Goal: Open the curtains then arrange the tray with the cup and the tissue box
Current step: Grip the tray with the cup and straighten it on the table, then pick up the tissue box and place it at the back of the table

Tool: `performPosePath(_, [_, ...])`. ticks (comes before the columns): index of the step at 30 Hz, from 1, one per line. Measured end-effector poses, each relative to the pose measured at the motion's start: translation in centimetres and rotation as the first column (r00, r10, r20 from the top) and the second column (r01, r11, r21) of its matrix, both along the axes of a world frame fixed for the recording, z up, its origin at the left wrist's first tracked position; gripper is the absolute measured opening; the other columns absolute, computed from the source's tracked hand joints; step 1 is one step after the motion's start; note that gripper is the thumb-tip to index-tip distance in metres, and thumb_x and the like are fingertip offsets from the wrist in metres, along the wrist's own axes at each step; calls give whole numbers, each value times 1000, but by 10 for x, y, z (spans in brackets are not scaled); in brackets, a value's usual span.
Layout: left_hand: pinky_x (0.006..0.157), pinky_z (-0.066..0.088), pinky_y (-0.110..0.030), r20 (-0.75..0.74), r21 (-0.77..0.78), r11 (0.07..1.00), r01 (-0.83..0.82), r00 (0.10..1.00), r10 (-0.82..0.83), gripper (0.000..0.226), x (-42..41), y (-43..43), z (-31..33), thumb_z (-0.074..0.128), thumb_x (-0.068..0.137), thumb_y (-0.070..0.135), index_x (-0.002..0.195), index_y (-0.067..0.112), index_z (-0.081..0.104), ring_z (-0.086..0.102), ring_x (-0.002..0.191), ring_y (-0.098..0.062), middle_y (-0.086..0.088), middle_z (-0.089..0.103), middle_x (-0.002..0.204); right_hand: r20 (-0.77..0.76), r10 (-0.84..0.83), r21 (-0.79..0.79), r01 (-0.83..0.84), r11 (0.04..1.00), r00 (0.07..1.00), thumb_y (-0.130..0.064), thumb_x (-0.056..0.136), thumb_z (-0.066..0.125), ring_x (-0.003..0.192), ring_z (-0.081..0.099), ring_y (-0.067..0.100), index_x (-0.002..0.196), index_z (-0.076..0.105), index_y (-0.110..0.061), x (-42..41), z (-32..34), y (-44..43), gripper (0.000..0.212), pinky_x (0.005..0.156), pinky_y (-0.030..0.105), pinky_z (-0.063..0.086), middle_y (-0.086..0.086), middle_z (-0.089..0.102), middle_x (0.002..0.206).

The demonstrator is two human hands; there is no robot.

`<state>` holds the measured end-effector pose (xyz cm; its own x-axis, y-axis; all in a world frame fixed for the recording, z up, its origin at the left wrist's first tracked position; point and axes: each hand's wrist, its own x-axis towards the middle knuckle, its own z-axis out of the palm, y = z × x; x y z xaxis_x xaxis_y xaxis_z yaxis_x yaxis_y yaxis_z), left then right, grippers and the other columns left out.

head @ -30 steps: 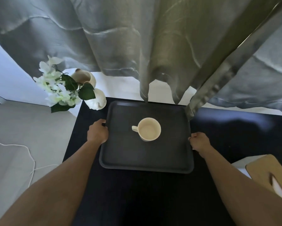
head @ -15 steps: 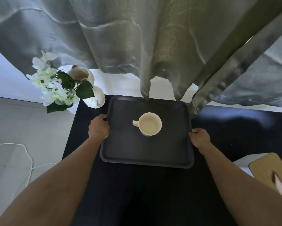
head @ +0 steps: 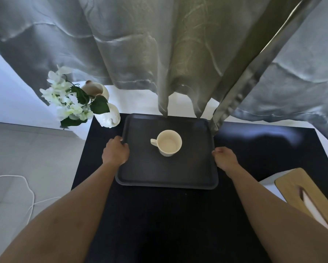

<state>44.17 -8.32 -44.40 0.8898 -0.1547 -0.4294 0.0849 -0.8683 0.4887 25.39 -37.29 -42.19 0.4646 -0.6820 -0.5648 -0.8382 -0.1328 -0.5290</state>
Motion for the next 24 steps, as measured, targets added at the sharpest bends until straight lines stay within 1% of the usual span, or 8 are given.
performPosePath(3, [101,43,-45,19,-33,999,25,1000,-24,41,-11,-4,12,50,95,28,133,14,55,55,122,-36,-12,62,131,24,29,1,-29,1000,999,-21,95,50,88,63,28,93,67,-6,-7,10,6,22,85,43,50,12,67,92])
performPosePath(7, [100,44,-42,65,-86,993,85,995,-79,37,-34,-21,33,49,96,28,129,15,60,58,119,-35,-11,66,126,34,100,-12,-100,995,994,-21,95,46,77,58,24,79,64,-10,-25,26,14,27,82,43,48,10,62,79])
performPosePath(9, [96,45,-41,104,-97,987,127,988,-117,35,-44,-29,42,49,97,27,128,15,61,59,116,-35,-11,67,124,51,119,-27,-118,993,992,-22,95,45,69,54,20,68,57,-18,-32,30,16,30,73,39,46,4,57,70])
performPosePath(11, [93,46,-39,152,-102,978,181,975,-164,35,-58,-39,52,49,97,27,128,15,61,61,113,-34,-11,68,122,71,130,-36,-128,991,989,-21,95,44,64,53,18,66,57,-18,-46,38,19,33,67,34,43,2,56,66])
performPosePath(15, [91,47,-40,213,-90,959,268,946,-245,34,-90,-58,65,49,97,24,125,12,63,61,113,-34,-13,67,123,118,119,-69,-112,991,986,-21,96,44,68,54,16,70,57,-19,-80,52,20,29,77,37,46,0,55,68])
performPosePath(17, [93,46,-39,209,-102,948,300,939,-275,34,-118,-70,71,50,95,25,125,12,62,59,115,-35,-15,64,127,124,112,-82,-103,991,986,-20,98,43,72,56,18,76,62,-14,-109,64,20,29,78,38,45,4,58,73])
performPosePath(20, [97,44,-39,188,-147,934,325,936,-296,33,-157,-88,82,52,95,27,123,14,62,58,116,-36,-13,62,127,87,65,-84,-58,995,994,-17,100,41,87,56,22,104,65,-1,-150,81,16,29,78,32,39,14,61,95])
performPosePath(24, [97,44,-38,211,-198,882,428,897,-388,32,-206,-112,94,55,94,28,121,11,63,60,113,-30,-12,65,118,102,18,-124,-5,992,995,-18,99,42,89,48,17,117,62,-2,-208,88,7,31,78,27,34,6,53,96])
